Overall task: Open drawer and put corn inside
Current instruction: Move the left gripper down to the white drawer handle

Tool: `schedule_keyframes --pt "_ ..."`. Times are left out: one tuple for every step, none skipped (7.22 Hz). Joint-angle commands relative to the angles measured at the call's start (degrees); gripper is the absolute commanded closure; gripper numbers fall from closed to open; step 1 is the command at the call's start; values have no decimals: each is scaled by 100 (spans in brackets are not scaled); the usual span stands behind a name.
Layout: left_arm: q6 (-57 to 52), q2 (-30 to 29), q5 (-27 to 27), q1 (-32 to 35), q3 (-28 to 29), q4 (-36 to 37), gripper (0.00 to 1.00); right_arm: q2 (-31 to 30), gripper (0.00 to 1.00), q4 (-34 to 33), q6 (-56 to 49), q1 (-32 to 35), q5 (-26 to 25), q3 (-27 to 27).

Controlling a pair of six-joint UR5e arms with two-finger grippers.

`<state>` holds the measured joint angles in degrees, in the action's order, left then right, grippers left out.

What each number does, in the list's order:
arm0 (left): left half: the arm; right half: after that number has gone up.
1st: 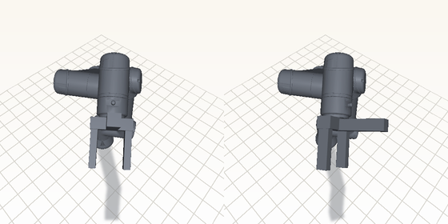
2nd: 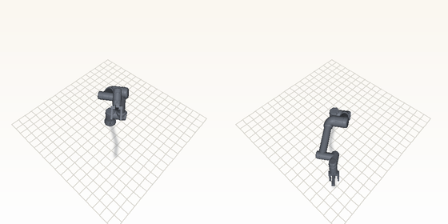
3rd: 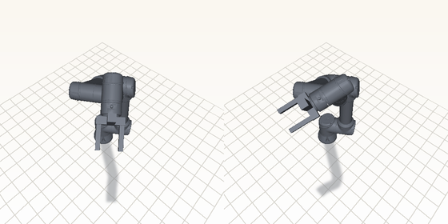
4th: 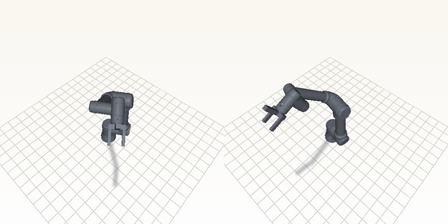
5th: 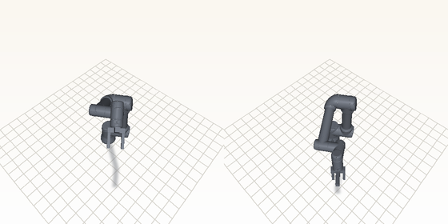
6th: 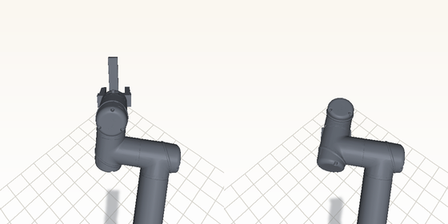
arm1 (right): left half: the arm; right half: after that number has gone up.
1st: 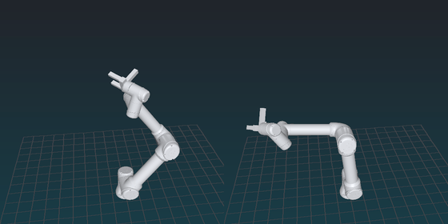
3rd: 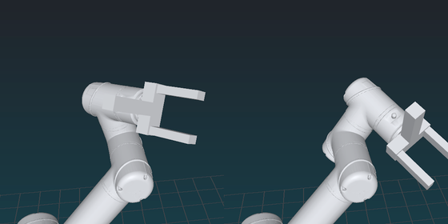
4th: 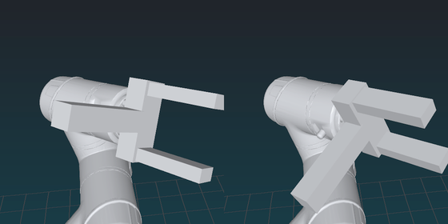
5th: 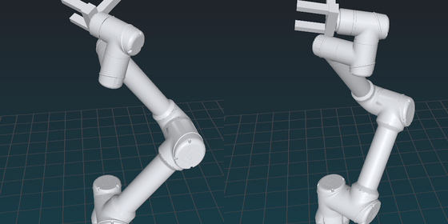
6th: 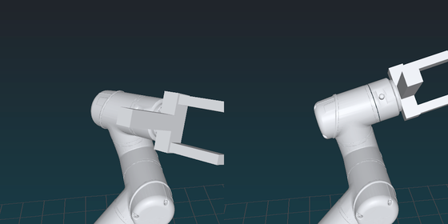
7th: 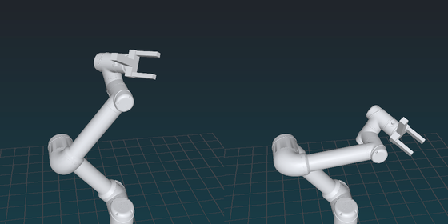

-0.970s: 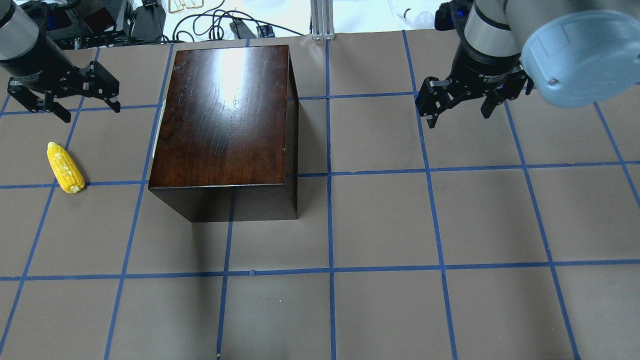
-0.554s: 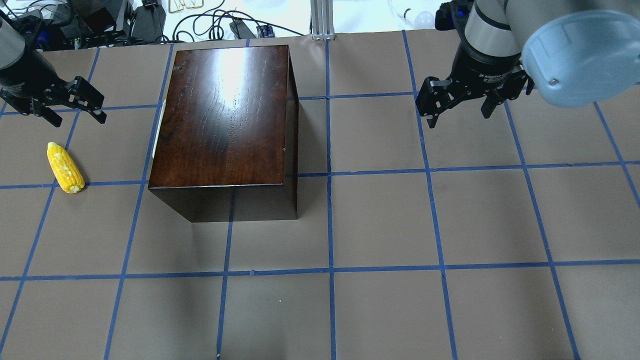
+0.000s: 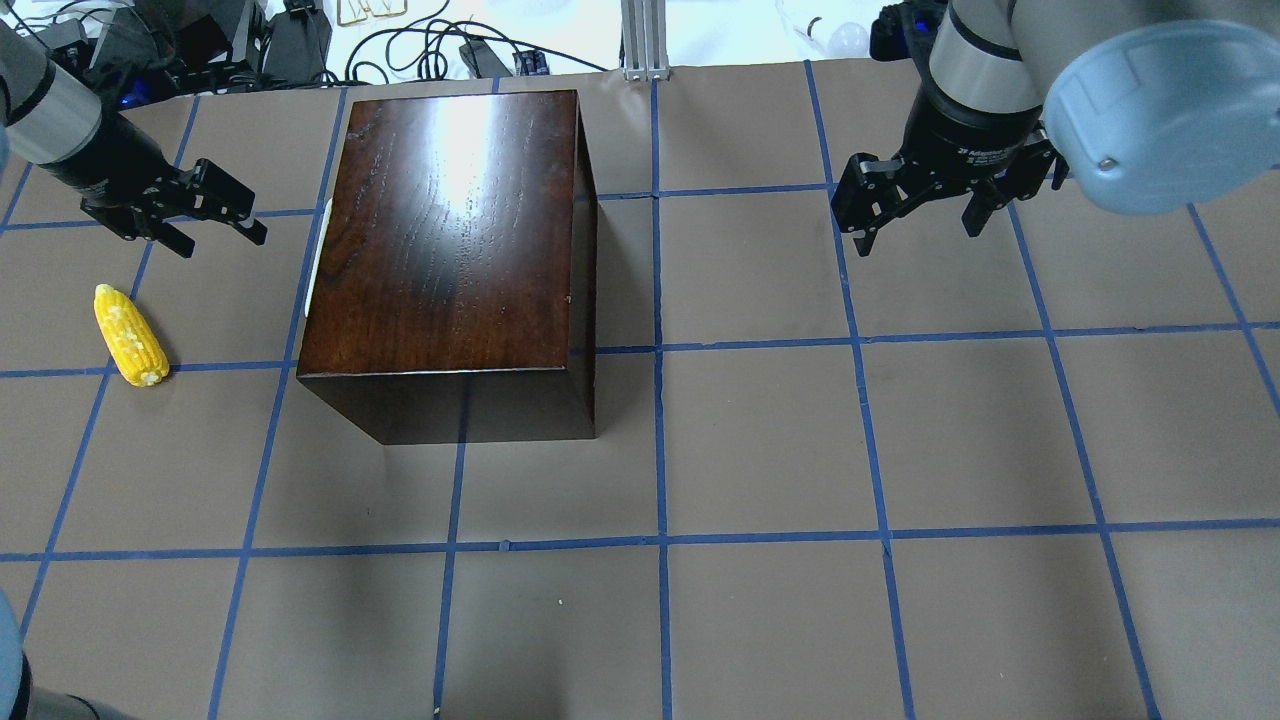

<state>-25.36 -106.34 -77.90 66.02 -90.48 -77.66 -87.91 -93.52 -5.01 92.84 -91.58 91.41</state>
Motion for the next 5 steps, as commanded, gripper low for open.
schedule_keyframes --pt "-39 -290 274 7 -128 453 0 2 0 0 0 6 0 0" --pt "-56 -308 476 7 -119 471 0 2 0 0 0 6 0 0" --pt "-65 -343 539 16 -146 480 0 2 0 0 0 6 0 0" --pt "-109 -352 574 60 -137 480 0 2 0 0 0 6 0 0" --pt "-162 -404 687 51 -154 480 0 2 0 0 0 6 0 0"
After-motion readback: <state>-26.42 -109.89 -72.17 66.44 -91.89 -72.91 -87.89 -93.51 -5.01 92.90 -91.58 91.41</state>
